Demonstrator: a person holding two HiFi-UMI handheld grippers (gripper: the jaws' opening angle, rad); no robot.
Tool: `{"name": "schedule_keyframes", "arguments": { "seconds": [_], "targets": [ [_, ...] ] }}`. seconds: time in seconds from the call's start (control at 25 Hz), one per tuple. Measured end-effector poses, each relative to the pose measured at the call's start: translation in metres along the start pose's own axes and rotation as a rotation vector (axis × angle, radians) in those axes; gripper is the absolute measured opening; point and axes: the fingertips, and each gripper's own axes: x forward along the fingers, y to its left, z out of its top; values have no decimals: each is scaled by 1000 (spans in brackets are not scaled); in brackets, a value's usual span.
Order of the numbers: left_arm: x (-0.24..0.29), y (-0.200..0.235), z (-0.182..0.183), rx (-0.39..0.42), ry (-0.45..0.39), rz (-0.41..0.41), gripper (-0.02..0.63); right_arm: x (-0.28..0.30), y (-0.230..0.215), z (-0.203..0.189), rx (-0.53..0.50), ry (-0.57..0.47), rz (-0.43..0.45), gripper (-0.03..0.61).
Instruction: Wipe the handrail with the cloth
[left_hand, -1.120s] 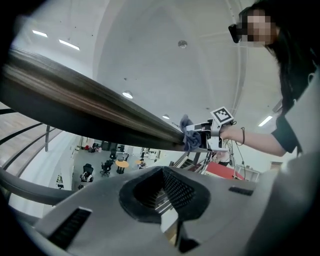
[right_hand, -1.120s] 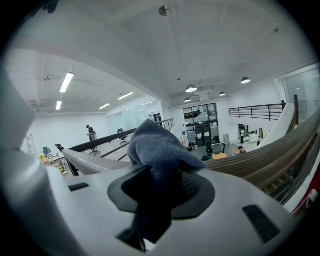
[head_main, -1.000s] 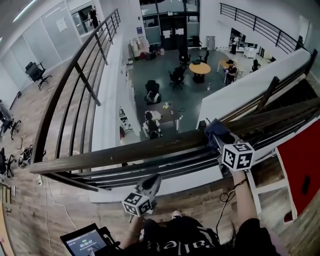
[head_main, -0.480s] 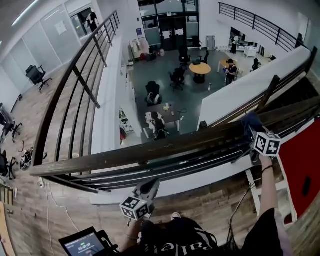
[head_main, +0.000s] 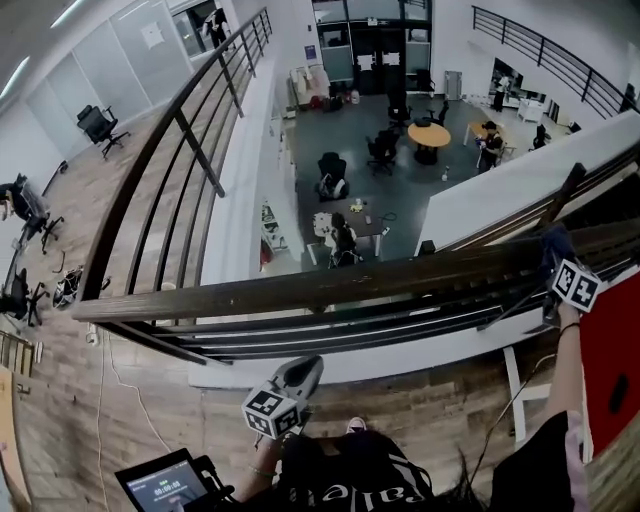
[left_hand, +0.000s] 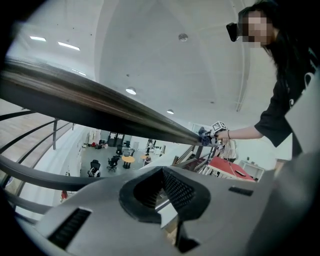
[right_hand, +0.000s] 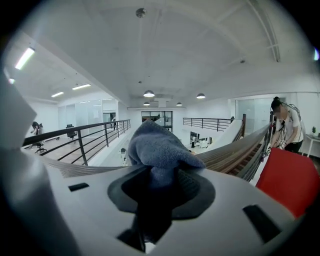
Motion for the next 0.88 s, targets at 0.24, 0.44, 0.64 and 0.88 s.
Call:
{"name": "schedule_keyframes", "arguments": {
  "seconds": [0.24,0.44,0.64,0.88],
  "targets": [
    [-14,14,-1,-11,-2,27,0,-15,34,0,30,-30,-2,103],
    [-44,28,-1,-22,-20,30,0,-69,115,-18,56,-83,107,103],
    [-62,41,-22,-26,-24,37,0,-104,201,-73,51,-52,221,103],
    [-79,59,-49,8,-27,49,0,-116,297,-143,65,-5,324,103]
  ]
}}
